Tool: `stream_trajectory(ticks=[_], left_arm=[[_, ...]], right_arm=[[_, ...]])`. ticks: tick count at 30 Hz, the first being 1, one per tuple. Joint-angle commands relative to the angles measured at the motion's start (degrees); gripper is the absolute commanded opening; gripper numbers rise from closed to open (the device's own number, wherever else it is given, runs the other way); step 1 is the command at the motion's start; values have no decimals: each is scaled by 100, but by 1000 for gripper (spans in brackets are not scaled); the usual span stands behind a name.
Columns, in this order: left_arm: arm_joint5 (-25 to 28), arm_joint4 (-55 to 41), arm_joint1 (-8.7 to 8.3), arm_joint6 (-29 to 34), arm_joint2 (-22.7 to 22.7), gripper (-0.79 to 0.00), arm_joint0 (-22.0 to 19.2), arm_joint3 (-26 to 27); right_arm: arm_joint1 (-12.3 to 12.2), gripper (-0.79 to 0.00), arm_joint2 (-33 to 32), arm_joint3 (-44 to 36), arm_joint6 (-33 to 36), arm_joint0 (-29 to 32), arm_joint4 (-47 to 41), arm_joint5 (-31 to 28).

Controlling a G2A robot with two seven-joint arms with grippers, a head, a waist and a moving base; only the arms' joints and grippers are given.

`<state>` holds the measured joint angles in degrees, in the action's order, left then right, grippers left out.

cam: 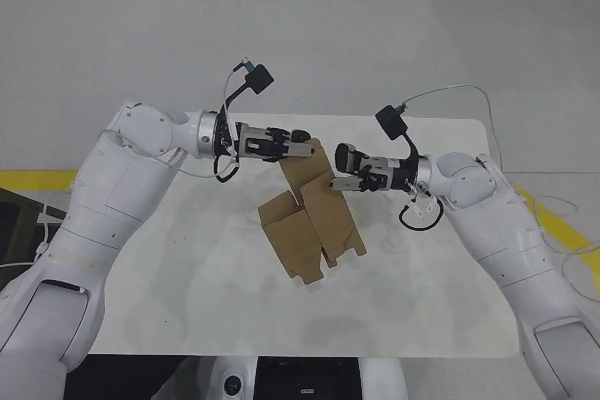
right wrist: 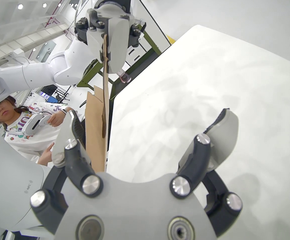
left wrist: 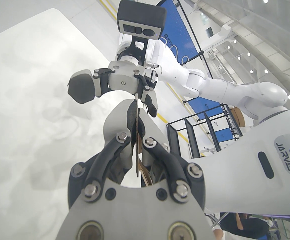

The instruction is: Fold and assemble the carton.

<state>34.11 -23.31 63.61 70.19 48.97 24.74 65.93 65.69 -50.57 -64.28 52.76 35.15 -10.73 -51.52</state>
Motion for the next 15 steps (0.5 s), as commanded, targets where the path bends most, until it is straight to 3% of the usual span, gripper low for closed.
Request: stream_trajectory(ticks=[1,6,8,12,15], left_arm=[[23,22,-2,-24,-35,-785,-15,-24],[75,92,1,-77,-110,-785,-73,-119],[93,102,3,-94,-132,-785,-98,-158],[112,95,8,-114,-175,-785,-150,-220],[124,78,12,-125,-198,-785,-184,-265]], right_arm=[[-5,0,144,-24,-14,-53,-33,-15],[-47,0,455,-52,-78,-161,-102,-79],[-69,-357,573,-55,-98,-199,-139,-99],[-115,-585,797,-73,-153,-281,-220,-154],[-151,-677,955,-74,-192,-347,-297,-193]])
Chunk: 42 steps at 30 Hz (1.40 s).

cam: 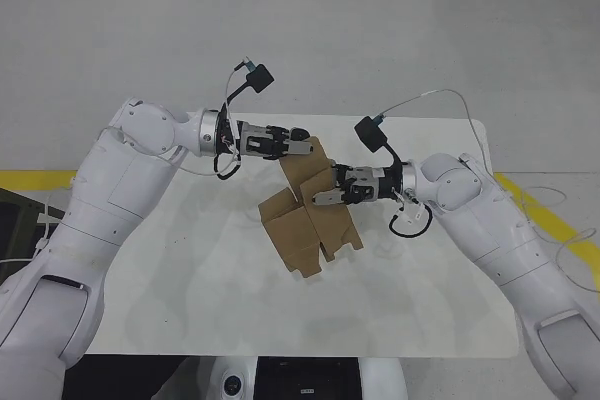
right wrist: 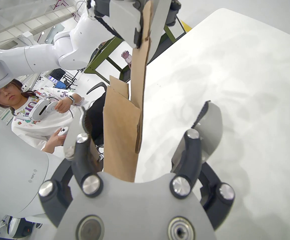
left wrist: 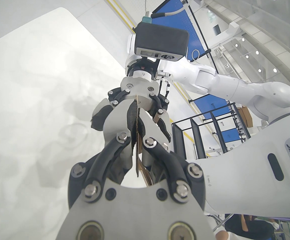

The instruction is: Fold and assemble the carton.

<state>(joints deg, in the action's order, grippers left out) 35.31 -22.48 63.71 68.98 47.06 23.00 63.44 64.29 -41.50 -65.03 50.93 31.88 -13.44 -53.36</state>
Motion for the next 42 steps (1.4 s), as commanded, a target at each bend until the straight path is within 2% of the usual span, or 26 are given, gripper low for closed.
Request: stream_trajectory(ticks=[1,6,15,16,17,18,24,28,37,42], left_arm=[[6,-11,3,-6,-16,-785,-22,-27],[21,-43,11,-21,-54,-785,-53,-72],[40,-125,8,-41,-94,-773,-83,-142],[59,-123,7,-59,-94,-496,-92,-133],[73,-125,3,-73,-91,-22,-96,-133],[77,-170,-1,-77,-72,0,-98,-175],[168,-437,-1,-274,137,0,-182,-499],[135,-518,-10,-505,304,0,-202,-643],[-134,-274,-56,-960,521,0,16,-592],[-338,-56,-59,-1123,504,0,233,-471]], right_arm=[[-23,-708,98,3,-20,-44,-49,-20],[-75,-782,308,52,-93,-132,-246,-92],[-148,-785,606,73,-279,-260,-521,-279],[-155,-785,631,74,-331,-264,-564,-331],[-162,-785,653,78,-384,-268,-620,-384],[-169,-785,676,91,-421,-277,-662,-421],[-182,-785,648,333,-472,-296,-1162,-464],[-153,-785,512,564,-673,-308,-1285,-284],[-43,-785,97,469,-2332,-127,-931,660],[11,-785,-78,162,-2919,101,-953,1022]])
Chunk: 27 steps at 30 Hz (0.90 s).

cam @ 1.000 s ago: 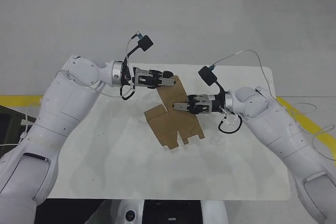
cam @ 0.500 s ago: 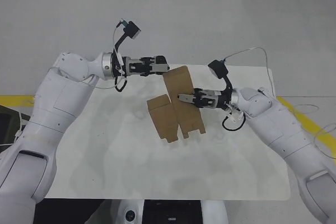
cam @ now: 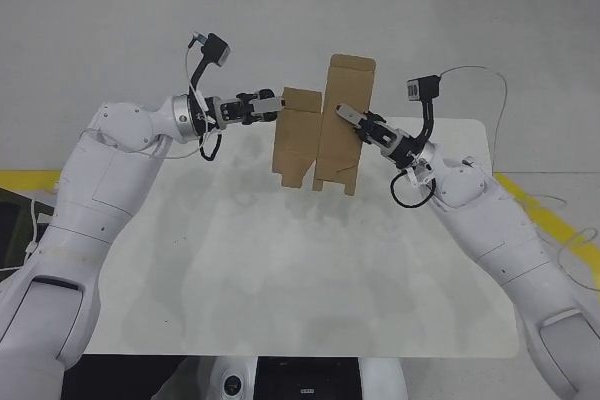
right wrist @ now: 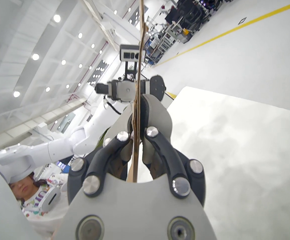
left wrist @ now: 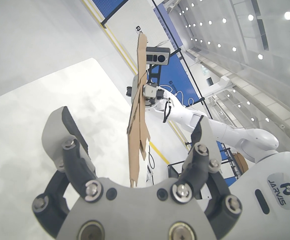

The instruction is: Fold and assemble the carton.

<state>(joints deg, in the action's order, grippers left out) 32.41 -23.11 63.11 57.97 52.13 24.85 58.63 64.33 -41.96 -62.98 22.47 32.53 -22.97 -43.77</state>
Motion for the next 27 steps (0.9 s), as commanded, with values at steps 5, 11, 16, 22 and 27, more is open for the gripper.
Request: stream_trajectory(ticks=[5,11,16,22,27], left_arm=[[-202,58,11,-88,3,0,183,47],[-440,-185,10,-13,95,0,341,61],[-677,-523,24,105,156,0,483,97],[-867,-786,47,260,211,-58,575,237],[-889,-770,65,287,223,-366,639,329]], right_arm=[[51,-785,-170,-248,-215,235,-151,218],[131,-785,-318,-334,-524,426,-268,334],[207,-785,-384,-314,-753,537,-137,424],[280,-785,-486,-296,-827,570,61,521],[337,-785,-577,-303,-808,591,127,534]])
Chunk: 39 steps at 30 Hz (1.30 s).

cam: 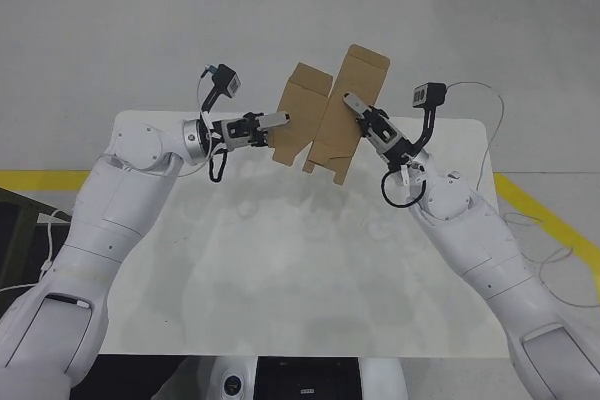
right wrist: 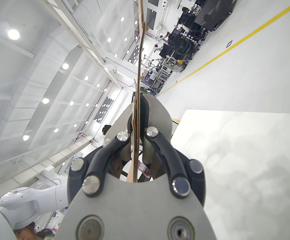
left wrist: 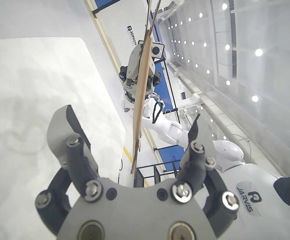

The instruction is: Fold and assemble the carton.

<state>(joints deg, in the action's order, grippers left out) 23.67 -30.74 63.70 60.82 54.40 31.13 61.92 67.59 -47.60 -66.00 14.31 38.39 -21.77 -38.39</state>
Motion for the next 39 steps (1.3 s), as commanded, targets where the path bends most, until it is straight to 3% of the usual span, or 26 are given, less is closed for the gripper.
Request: stream_trajectory(ticks=[1,4,8,14,15,16,22,30,34,39], left_arm=[[-35,-17,14,2,-7,-406,11,-5],[-75,-45,43,12,-28,-511,2,-51],[-115,-119,79,18,-28,-785,-25,-153],[-83,-230,117,129,9,-785,-58,-229],[-81,-246,123,148,14,-785,-60,-234],[-80,-250,128,163,20,-785,-64,-241],[-135,-156,119,368,114,-785,-150,-299],[-106,263,23,1035,287,-785,-289,-346],[-254,482,-38,1657,278,-785,-261,-273],[-262,600,-103,2094,338,-785,-218,-256]], right_arm=[[24,-785,-25,-2,20,12,3,2],[62,-785,-67,15,51,26,1,-13],[107,-785,-127,38,101,39,10,-33],[167,-785,-228,62,168,72,41,-87],[177,-551,-242,68,185,79,38,-89],[186,0,-259,66,204,82,35,-93],[174,0,-507,195,325,117,294,-250],[-81,0,-1158,499,1376,127,1093,-704],[-169,0,-1355,511,2038,200,769,-948],[-281,0,-1424,633,3499,170,165,-995]])
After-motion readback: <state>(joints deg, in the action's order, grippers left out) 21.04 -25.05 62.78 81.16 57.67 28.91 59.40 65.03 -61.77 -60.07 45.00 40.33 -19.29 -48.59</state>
